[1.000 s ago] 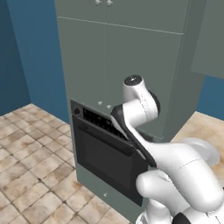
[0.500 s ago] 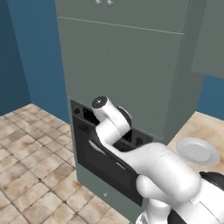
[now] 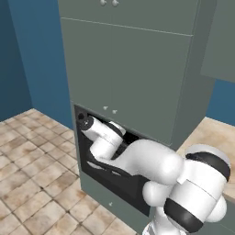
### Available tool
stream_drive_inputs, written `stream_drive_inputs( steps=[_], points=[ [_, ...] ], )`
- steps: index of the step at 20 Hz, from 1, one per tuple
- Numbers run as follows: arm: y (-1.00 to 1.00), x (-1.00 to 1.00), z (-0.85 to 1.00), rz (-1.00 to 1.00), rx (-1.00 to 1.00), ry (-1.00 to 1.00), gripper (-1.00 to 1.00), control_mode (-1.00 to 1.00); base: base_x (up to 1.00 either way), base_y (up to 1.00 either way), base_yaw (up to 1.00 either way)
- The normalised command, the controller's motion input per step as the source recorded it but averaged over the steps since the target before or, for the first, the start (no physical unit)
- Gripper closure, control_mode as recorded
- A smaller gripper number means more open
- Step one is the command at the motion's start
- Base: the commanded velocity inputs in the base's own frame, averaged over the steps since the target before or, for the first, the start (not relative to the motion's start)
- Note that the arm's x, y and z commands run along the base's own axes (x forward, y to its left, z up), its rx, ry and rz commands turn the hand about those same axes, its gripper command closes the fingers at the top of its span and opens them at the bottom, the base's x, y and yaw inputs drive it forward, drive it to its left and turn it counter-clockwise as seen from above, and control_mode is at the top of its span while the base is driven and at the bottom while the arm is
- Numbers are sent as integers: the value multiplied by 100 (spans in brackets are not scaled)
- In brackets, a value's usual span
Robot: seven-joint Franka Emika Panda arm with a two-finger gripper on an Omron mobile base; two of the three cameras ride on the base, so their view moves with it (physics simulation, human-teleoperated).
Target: Take the baked cake out of the oven and place it on the plate for cooling. Then close the oven door.
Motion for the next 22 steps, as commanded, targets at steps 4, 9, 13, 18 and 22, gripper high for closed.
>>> stream_drive_inputs(
  steps=[4,9,13,18,22],
  points=[
    [0,32,-44,-1,-13,-16,-100,-100,0,0,0],
    [-9,27,-42,-2,-9,-14,-100,-100,0,0,0],
    [-23,23,-38,-2,-4,-6,-100,-100,0,0,0],
    [-31,13,-25,-1,0,-6,-100,-100,0,0,0],
    [-32,9,-14,-1,0,-6,-100,-100,0,0,0]
  ],
)
